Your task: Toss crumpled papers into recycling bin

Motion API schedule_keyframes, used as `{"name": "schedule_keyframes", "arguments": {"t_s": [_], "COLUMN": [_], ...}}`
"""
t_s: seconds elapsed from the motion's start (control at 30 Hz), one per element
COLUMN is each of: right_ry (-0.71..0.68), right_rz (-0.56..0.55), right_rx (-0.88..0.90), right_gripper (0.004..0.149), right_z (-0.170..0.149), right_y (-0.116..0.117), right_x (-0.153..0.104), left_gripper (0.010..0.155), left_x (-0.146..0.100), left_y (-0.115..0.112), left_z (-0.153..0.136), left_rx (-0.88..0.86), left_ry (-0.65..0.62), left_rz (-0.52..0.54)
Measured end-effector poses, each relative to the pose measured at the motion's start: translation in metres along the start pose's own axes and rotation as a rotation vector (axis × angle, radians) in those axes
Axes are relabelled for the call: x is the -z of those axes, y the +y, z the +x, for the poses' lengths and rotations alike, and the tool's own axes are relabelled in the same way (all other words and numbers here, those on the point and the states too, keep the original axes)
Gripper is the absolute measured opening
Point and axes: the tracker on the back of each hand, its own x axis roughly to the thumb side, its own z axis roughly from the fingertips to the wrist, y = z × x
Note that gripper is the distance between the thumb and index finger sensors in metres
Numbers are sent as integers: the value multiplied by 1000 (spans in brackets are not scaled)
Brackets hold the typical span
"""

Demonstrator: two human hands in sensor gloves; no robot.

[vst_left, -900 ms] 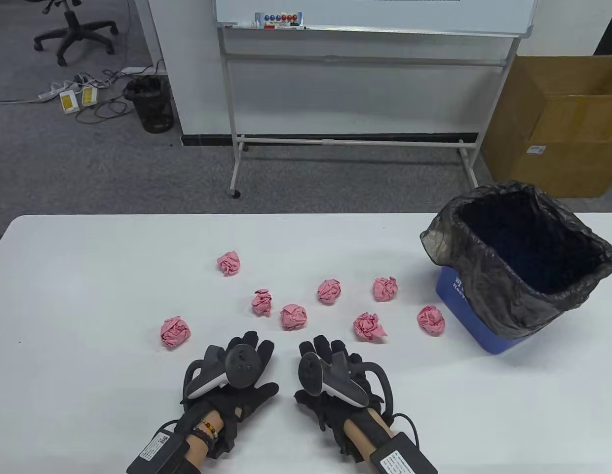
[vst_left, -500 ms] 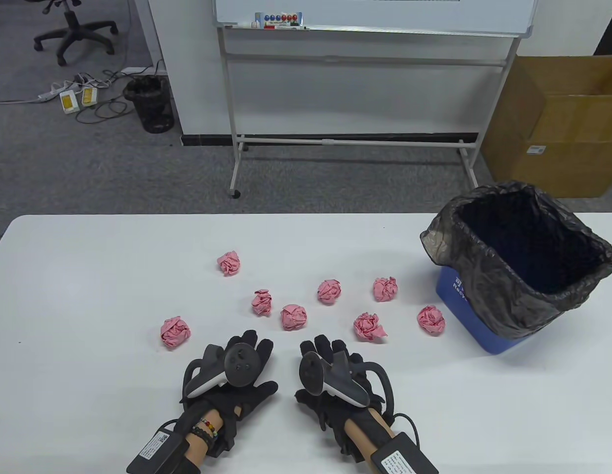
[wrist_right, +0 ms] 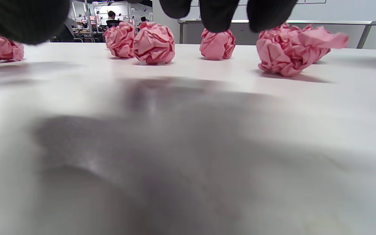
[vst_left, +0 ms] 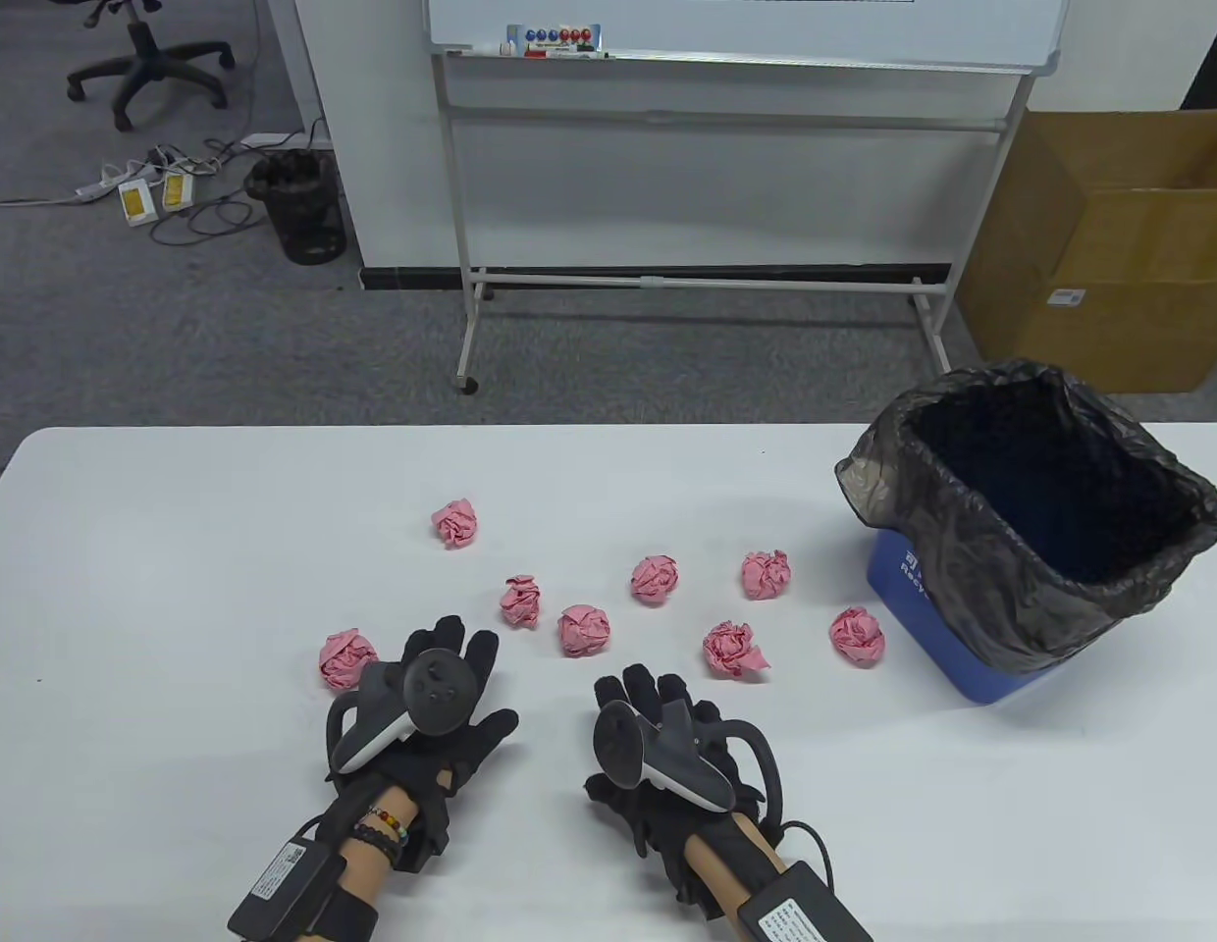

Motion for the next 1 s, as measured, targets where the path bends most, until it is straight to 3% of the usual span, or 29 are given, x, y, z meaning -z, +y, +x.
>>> {"name": "schedule_keyframes", "arguments": {"t_s": [0.27, 0.4, 0.67, 1.0], "right_ry": [-8, -14, -19, -10], "right_rz": [-10, -20, -28, -42], "right_rx": [11, 21, 31, 40], "right_gripper": [93, 93, 93, 93], "right_z": [0, 0, -1, -3], "right_y": [-2, -4, -6, -8], "right_x": [-2, -4, -4, -5], "left_gripper": [84, 84, 83, 74], "left_x": [2, 9, 21, 24], "left_y": [14, 19, 21, 13], "left_z": [-33, -42, -74, -86], "left_rx": [7, 98, 142, 237], "left_ry": [203, 291, 382, 449], "left_rz": [83, 92, 50, 49]}}
